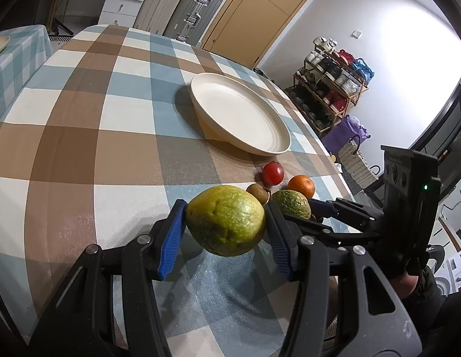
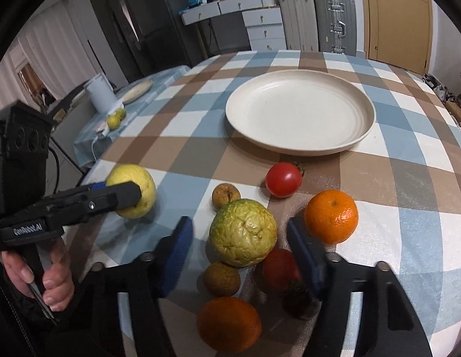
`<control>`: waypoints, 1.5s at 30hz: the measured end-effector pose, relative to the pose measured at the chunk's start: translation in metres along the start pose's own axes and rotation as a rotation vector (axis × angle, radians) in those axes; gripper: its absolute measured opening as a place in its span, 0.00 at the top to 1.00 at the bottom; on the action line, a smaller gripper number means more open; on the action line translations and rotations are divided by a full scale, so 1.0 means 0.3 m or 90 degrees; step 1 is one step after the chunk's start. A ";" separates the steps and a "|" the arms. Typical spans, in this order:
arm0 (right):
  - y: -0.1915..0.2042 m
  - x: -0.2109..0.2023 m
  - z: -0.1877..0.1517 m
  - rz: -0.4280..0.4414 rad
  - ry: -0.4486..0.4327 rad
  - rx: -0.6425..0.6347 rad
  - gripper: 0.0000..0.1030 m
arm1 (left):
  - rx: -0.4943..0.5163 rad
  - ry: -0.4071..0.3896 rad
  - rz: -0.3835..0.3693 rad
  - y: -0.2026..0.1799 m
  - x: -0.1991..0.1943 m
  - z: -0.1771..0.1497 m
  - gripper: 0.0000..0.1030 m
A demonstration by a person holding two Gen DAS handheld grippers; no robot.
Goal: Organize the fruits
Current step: 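Lift the citrus with the left gripper while the right gripper grasps the other green citrus, then carry both green citrus onto the cream plate and open both grippers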
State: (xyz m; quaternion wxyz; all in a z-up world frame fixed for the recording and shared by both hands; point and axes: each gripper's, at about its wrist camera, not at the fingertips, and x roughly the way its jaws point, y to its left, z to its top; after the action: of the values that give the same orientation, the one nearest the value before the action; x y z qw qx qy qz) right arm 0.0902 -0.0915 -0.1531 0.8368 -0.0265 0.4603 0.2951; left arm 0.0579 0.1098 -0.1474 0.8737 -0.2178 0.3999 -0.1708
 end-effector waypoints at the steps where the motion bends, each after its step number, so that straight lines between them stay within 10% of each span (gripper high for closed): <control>1: 0.003 0.003 -0.002 -0.005 0.001 -0.006 0.45 | 0.001 0.001 0.002 0.000 0.003 0.000 0.51; 28: -0.218 -0.223 0.189 0.102 -0.162 0.060 0.53 | 0.074 -0.011 0.022 -0.159 0.129 0.348 0.51; 45: -0.397 0.021 0.507 0.093 -0.142 0.033 0.53 | 0.097 0.021 0.024 -0.165 0.470 0.675 0.51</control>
State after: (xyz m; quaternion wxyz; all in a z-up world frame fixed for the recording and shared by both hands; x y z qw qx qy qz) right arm 0.2693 -0.1386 -0.0975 0.8595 0.0614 0.3729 0.3442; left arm 0.2960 0.0507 -0.0915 0.8842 -0.1401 0.4041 -0.1877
